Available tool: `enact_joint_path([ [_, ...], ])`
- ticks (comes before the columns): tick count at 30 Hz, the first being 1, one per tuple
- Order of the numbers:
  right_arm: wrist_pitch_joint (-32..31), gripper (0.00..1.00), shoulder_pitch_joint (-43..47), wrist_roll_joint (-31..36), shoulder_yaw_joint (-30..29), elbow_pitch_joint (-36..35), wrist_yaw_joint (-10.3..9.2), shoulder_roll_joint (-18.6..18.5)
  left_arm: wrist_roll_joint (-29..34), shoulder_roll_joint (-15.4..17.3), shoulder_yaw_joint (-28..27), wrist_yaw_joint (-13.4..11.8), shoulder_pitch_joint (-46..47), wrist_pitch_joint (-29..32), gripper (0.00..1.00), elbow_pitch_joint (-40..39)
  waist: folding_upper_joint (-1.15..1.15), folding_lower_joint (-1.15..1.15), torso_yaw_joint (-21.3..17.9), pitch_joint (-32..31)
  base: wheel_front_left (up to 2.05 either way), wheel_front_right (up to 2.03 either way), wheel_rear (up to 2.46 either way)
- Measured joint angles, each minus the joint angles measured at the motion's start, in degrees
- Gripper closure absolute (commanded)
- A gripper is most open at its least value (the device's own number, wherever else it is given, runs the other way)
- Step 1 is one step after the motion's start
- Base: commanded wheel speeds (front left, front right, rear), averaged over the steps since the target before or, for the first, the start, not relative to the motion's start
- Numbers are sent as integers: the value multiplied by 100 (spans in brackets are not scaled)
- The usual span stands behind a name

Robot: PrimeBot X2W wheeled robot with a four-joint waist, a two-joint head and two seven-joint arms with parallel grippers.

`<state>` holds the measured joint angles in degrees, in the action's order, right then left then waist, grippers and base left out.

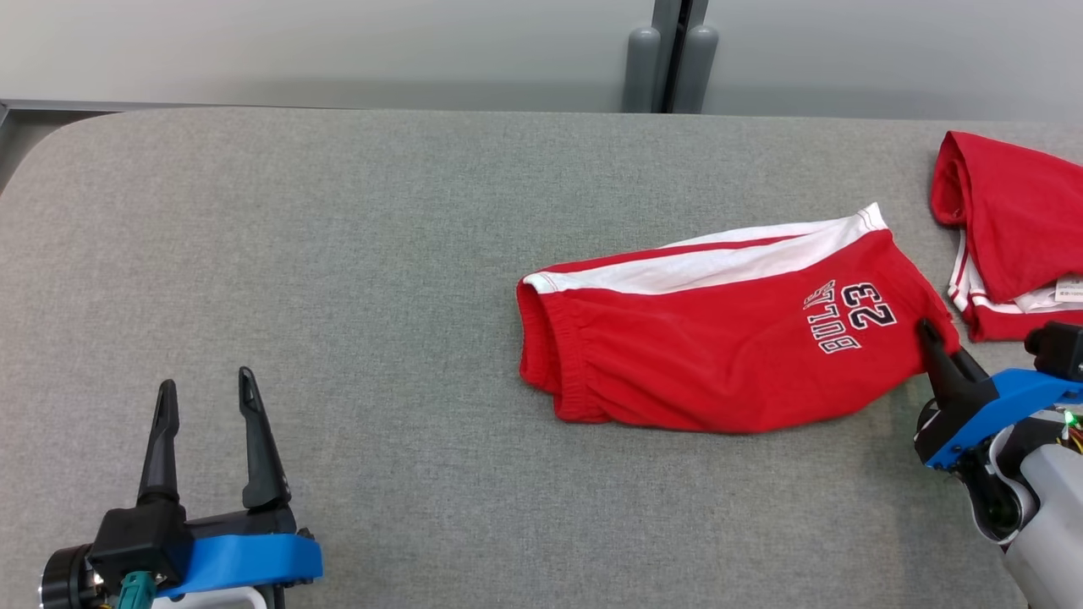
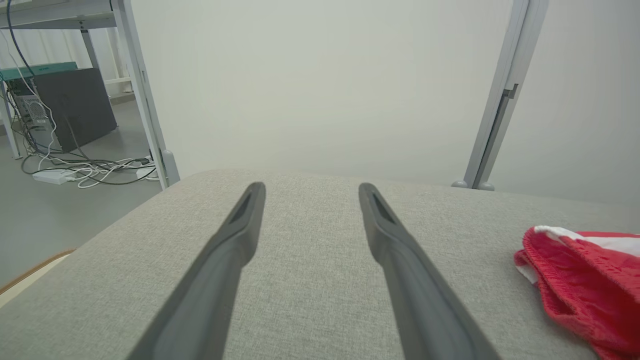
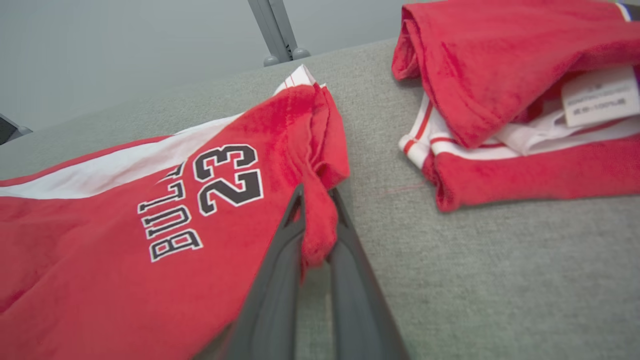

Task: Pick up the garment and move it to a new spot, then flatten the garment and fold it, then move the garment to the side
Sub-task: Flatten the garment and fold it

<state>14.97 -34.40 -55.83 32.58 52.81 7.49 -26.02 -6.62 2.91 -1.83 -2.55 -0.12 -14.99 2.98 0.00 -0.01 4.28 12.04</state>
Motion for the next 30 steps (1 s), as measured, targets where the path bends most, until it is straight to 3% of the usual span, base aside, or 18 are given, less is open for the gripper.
enact_joint_path([
  [9,4,100,56,661,-442,-992,0,392,24,3,-100,38,-14,-1,0,36,0,0,-65,-89,0,0,0],
  [17,-46,100,9,1122,-82,-1850,-1,877,16,1,-33,97,-23,0,0,58,0,0,72,-143,0,0,0],
  [30,-365,100,248,1451,612,-1883,0,1707,-45,1,75,99,-16,0,0,98,0,0,464,-127,0,0,0],
])
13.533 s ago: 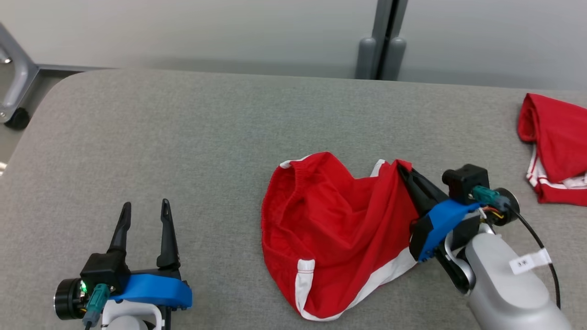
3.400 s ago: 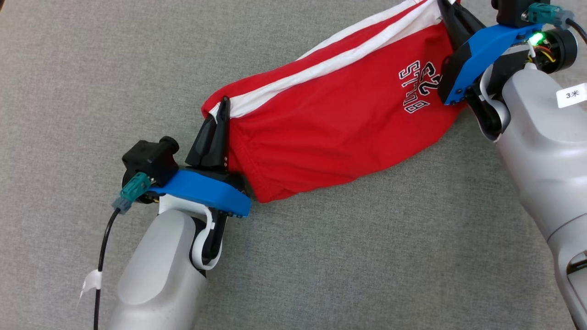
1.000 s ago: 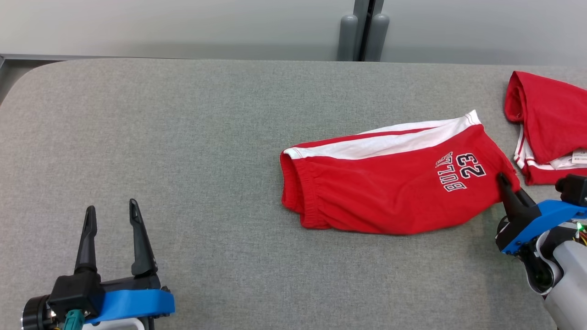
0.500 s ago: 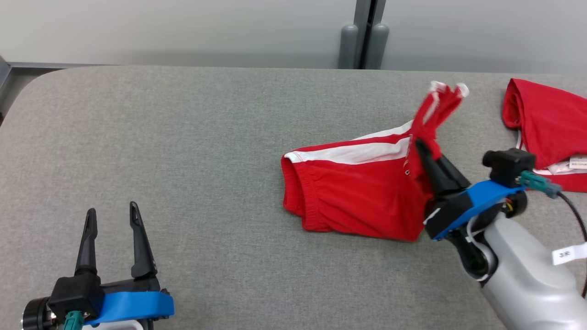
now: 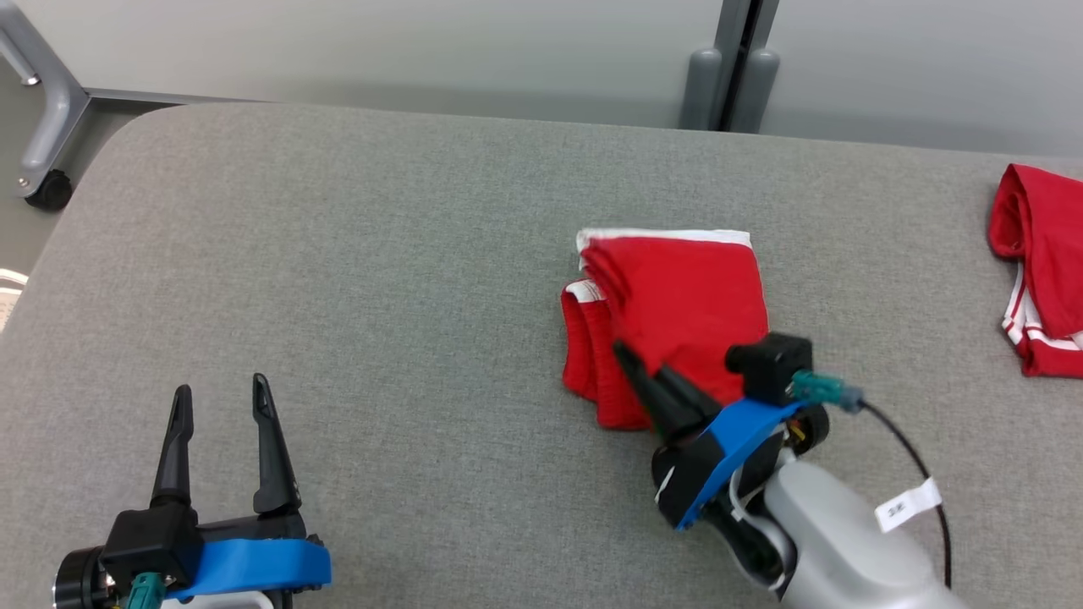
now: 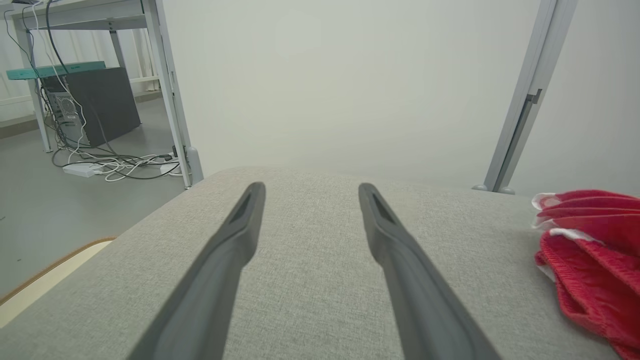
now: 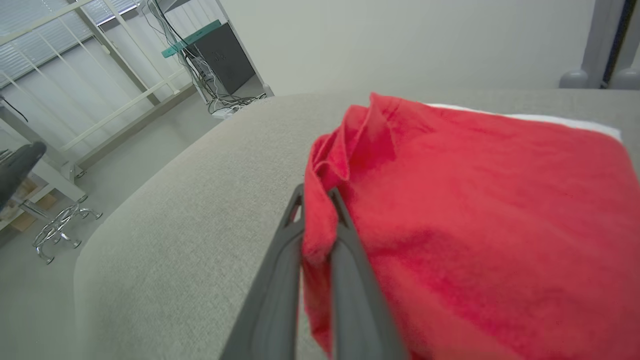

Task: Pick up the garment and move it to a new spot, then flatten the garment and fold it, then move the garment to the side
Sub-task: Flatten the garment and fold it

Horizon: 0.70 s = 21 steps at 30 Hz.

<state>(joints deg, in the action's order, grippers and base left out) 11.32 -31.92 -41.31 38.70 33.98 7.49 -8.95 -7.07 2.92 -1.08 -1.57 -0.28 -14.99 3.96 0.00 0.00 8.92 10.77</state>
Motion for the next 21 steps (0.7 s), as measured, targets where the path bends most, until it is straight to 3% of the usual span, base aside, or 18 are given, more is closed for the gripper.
enact_joint_path([
  [7,56,100,252,151,531,267,-1,210,-38,-1,10,-14,0,0,0,24,0,0,31,31,0,0,0],
  [8,105,70,268,204,591,269,-1,208,-40,0,9,-14,0,0,0,30,0,0,23,32,0,0,0],
  [9,145,31,270,258,651,248,-1,203,-40,0,11,-15,1,0,0,33,0,0,8,34,0,0,0],
  [10,186,0,270,265,684,241,0,199,-40,-1,10,-16,1,-1,0,32,0,0,-10,33,0,0,0],
  [14,315,0,258,414,599,46,0,18,-33,0,10,-13,2,0,0,63,0,0,-74,2,0,0,0],
  [21,364,0,141,670,-266,-245,-1,-377,-32,-1,14,-13,2,0,0,29,0,0,-150,0,0,0,0],
])
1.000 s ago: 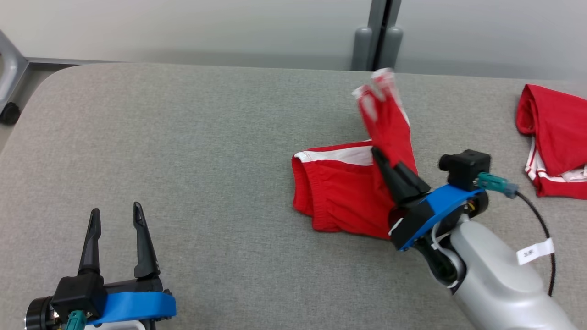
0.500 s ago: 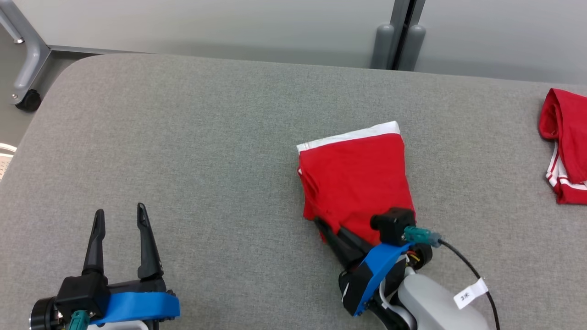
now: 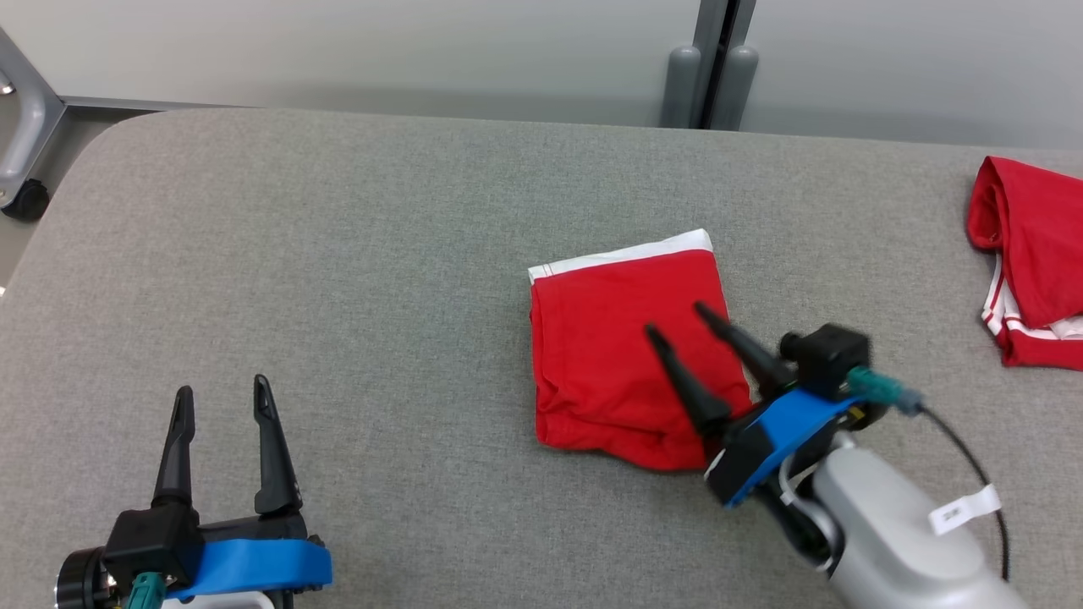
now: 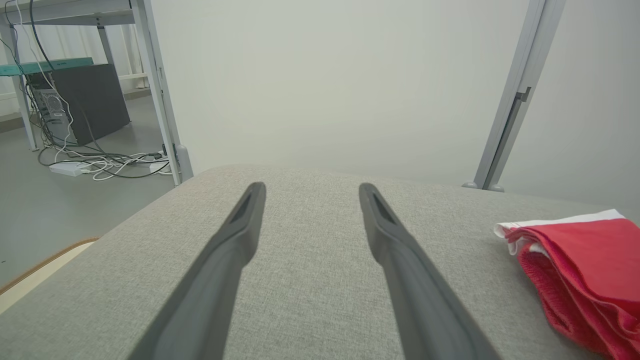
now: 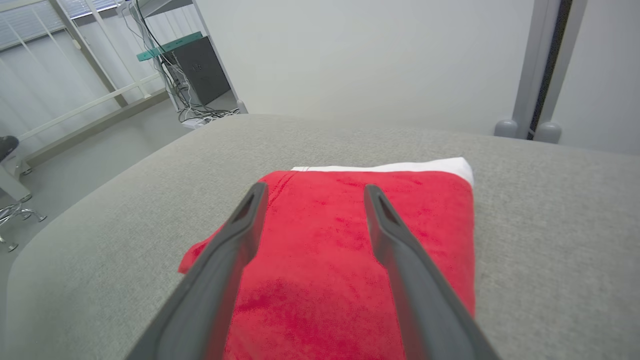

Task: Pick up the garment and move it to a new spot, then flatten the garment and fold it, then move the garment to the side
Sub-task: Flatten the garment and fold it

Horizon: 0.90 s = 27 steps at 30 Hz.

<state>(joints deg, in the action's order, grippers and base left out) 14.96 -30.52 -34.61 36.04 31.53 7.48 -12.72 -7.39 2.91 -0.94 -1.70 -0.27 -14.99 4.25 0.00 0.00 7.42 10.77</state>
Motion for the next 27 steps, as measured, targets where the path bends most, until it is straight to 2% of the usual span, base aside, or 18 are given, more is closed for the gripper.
enact_joint_path([
  [1,1,5,-27,22,-142,36,0,-12,0,0,3,5,1,-1,0,-3,0,0,3,8,0,0,0],
  [2,1,57,-79,23,-269,73,0,-12,1,1,5,8,2,0,0,-8,0,0,7,21,0,0,0],
  [3,4,100,-133,38,-374,114,0,-5,8,1,9,13,7,0,0,-11,0,1,11,40,0,0,0],
  [8,-20,100,-362,91,-505,749,1,182,33,2,24,69,111,-1,0,37,0,0,67,153,0,0,0],
  [14,-41,100,-553,226,-112,1485,0,611,33,0,111,91,224,0,0,100,0,0,199,224,0,0,0],
  [17,-23,100,-508,227,331,1533,1,836,33,2,116,87,241,-1,0,98,0,0,229,237,0,0,0],
  [22,-3,100,-294,51,1046,1407,1,944,52,1,118,68,235,0,0,99,0,0,200,226,0,0,0],
  [27,1,100,-341,96,1157,1131,1,973,91,1,64,66,211,0,0,131,0,0,87,209,0,0,0],
])
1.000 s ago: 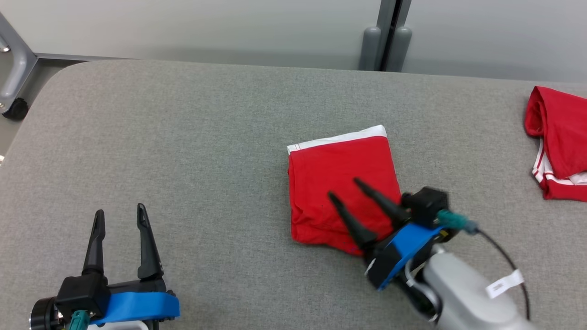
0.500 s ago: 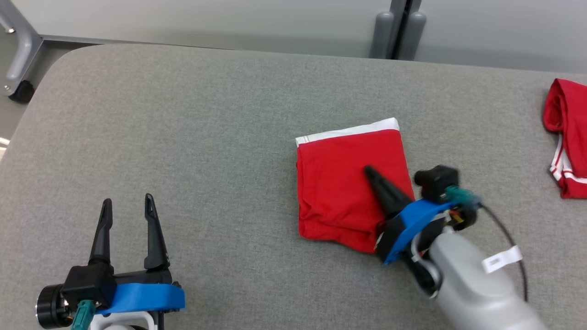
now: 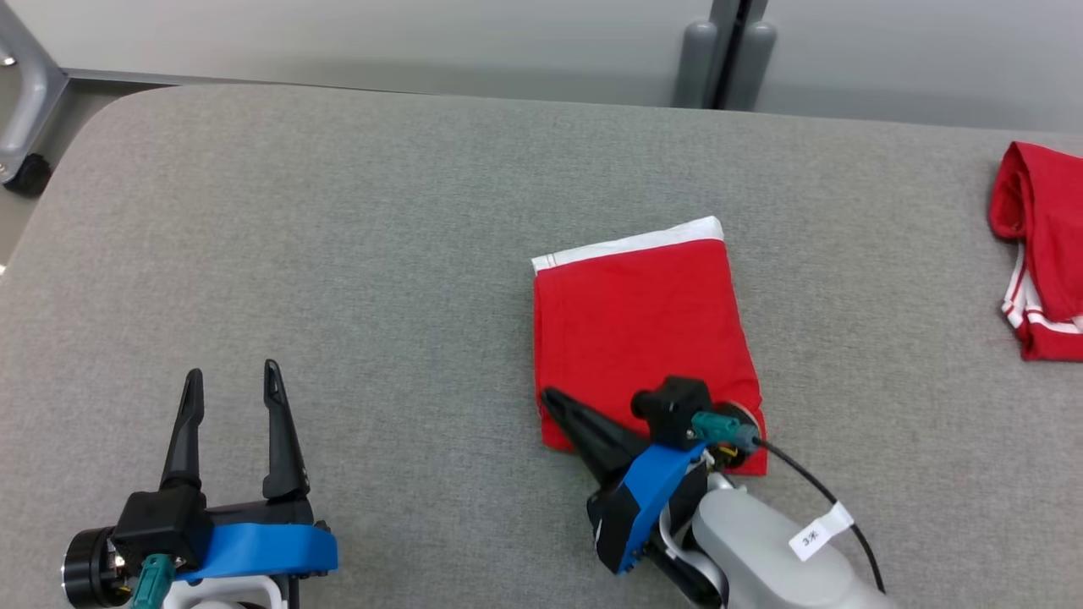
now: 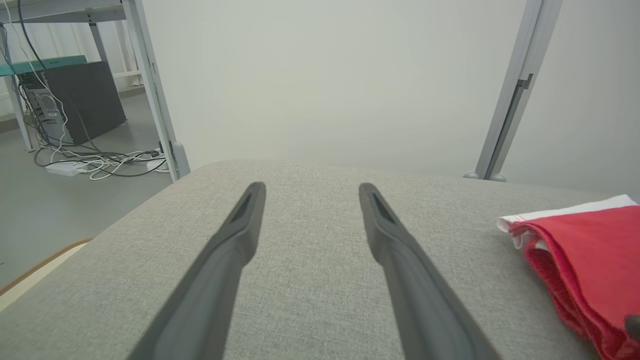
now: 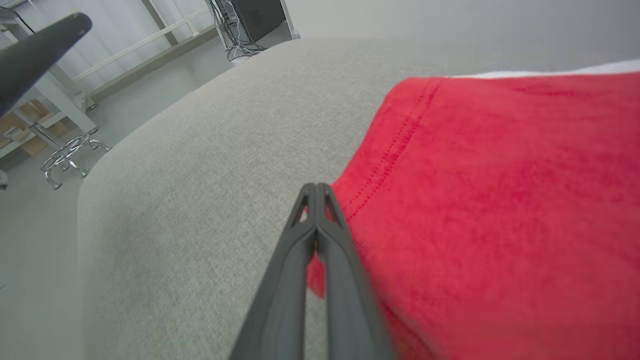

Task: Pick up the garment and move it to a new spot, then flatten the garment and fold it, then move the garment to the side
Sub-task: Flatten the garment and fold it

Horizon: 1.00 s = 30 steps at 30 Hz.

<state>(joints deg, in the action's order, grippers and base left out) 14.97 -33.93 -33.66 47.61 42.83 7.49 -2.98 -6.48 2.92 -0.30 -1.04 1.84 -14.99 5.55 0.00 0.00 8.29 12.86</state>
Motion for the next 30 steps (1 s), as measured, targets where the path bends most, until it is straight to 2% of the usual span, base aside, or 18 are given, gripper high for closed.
enact_joint_path([
  [3,1,100,-62,271,-404,-386,0,-79,43,-1,-64,5,-5,0,0,22,0,0,-106,-29,0,0,0],
  [4,3,66,-63,346,-604,-535,0,-138,44,2,-85,7,-13,-1,0,32,0,0,-148,-46,0,0,0],
  [5,4,55,-47,436,-801,-675,0,-211,51,2,-104,9,-25,0,0,42,0,0,-190,-65,0,0,0],
  [6,4,22,-6,541,-1010,-798,0,-286,64,-2,-123,10,-33,0,0,55,0,0,-236,-83,0,0,0],
  [7,4,0,59,662,-1261,-906,0,-361,78,1,-143,20,-38,-1,0,59,0,0,-287,-101,0,0,0],
  [12,5,0,540,1062,-2424,-1459,0,-565,155,2,-289,57,-44,-1,0,79,0,0,-548,-191,0,0,0],
  [16,7,0,1022,1446,-3049,-1825,0,-637,205,0,-365,92,-54,0,0,111,0,0,-746,-283,0,0,0],
  [24,5,0,1816,1876,-3719,-2196,0,-463,279,-1,-387,103,-171,0,0,152,1,1,-1023,-529,0,0,0],
  [30,5,0,2268,2091,-4081,-2276,0,-287,352,26,-397,197,-272,0,0,372,0,1,-1035,-791,0,0,0],
])
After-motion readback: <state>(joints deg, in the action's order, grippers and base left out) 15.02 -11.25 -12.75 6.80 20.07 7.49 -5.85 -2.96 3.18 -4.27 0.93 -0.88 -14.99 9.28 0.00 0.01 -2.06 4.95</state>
